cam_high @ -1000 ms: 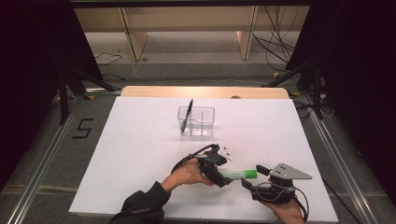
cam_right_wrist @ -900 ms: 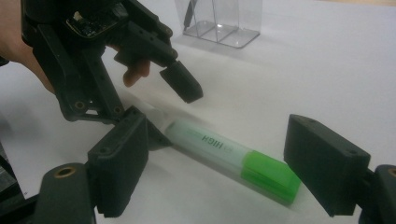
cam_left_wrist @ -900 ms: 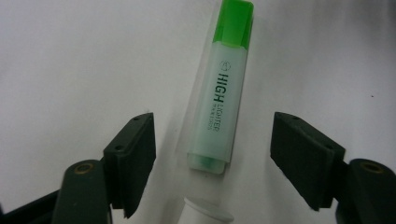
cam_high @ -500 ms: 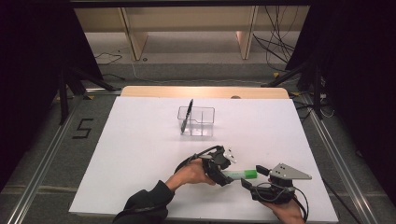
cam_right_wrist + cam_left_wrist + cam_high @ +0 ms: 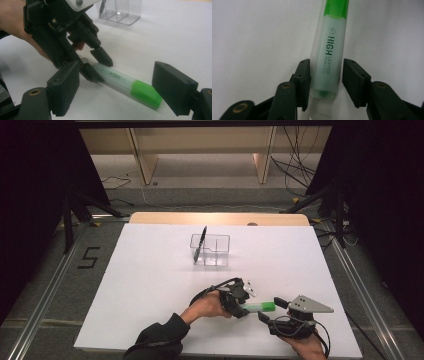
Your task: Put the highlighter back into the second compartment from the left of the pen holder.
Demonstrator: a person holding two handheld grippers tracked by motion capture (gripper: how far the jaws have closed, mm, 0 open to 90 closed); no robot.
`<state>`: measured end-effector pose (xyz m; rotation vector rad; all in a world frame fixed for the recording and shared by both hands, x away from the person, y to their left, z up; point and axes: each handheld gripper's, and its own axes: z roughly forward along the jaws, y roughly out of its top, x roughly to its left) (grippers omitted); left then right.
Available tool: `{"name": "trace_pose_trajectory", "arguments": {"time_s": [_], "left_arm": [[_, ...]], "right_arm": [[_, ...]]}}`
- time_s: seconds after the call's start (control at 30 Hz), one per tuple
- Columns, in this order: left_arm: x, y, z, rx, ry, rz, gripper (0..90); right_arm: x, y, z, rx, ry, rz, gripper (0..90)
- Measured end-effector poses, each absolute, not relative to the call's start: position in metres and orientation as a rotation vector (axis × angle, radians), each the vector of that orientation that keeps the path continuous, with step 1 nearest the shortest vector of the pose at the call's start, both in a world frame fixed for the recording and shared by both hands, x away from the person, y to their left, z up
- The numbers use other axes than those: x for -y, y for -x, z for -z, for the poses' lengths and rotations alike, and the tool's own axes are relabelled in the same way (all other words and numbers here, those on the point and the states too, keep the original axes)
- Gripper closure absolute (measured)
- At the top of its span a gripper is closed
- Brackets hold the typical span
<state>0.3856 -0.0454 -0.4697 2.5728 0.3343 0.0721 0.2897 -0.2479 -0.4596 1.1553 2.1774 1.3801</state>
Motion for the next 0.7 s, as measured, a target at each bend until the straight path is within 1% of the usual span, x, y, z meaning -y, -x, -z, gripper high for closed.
{"name": "trace_pose_trajectory", "arguments": {"time_s": [0.1, 0.2, 0.47, 0.57, 0.7], "left_arm": [[0.0458, -0.3850, 0.4695, -0.327, -2.580, -0.075, 61.0], [0.0454, -0.3846, 0.4694, -0.322, -2.580, -0.071, 64.5], [0.0449, -0.3837, 0.4691, -0.325, -2.576, -0.067, 65.5], [0.0434, -0.3849, 0.4685, -0.345, -2.559, -0.051, 65.6], [0.0416, -0.3860, 0.4667, -0.365, -2.543, -0.062, 65.6]], "right_arm": [[0.2478, -0.2898, 0.4599, -2.177, -1.154, -1.378, 23.0], [0.2479, -0.2896, 0.4596, -2.176, -1.157, -1.378, 23.1], [0.2483, -0.2894, 0.4594, -2.173, -1.157, -1.378, 23.1], [0.2488, -0.2893, 0.4592, -2.170, -1.156, -1.380, 23.2], [0.2492, -0.2889, 0.4588, -2.165, -1.162, -1.380, 23.2]]}}
